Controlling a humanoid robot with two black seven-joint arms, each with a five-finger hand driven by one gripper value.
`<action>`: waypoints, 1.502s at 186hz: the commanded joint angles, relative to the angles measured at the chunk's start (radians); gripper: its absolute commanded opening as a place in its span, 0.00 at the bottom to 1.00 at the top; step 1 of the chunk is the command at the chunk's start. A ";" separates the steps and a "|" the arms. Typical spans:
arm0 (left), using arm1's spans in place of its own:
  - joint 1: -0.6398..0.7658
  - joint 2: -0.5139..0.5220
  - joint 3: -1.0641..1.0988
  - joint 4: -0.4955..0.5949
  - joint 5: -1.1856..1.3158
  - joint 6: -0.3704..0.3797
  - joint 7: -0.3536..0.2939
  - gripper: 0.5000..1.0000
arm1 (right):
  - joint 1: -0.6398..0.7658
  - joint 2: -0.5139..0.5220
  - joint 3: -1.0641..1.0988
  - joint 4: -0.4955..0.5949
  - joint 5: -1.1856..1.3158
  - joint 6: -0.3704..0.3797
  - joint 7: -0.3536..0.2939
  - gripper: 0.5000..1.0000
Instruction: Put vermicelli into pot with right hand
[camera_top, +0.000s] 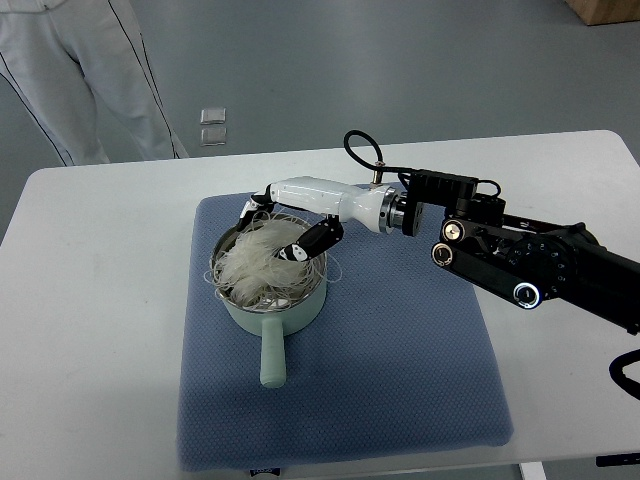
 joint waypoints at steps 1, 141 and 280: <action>0.000 0.000 0.000 0.000 0.000 0.000 0.000 1.00 | 0.000 -0.001 0.002 0.000 0.007 0.001 0.002 0.67; 0.000 0.000 0.000 0.000 0.000 0.000 0.000 1.00 | 0.038 -0.037 0.112 0.009 0.151 0.006 0.013 0.80; 0.000 0.000 -0.001 0.000 0.000 0.000 0.000 1.00 | -0.071 -0.011 0.308 -0.329 1.030 -0.092 -0.045 0.80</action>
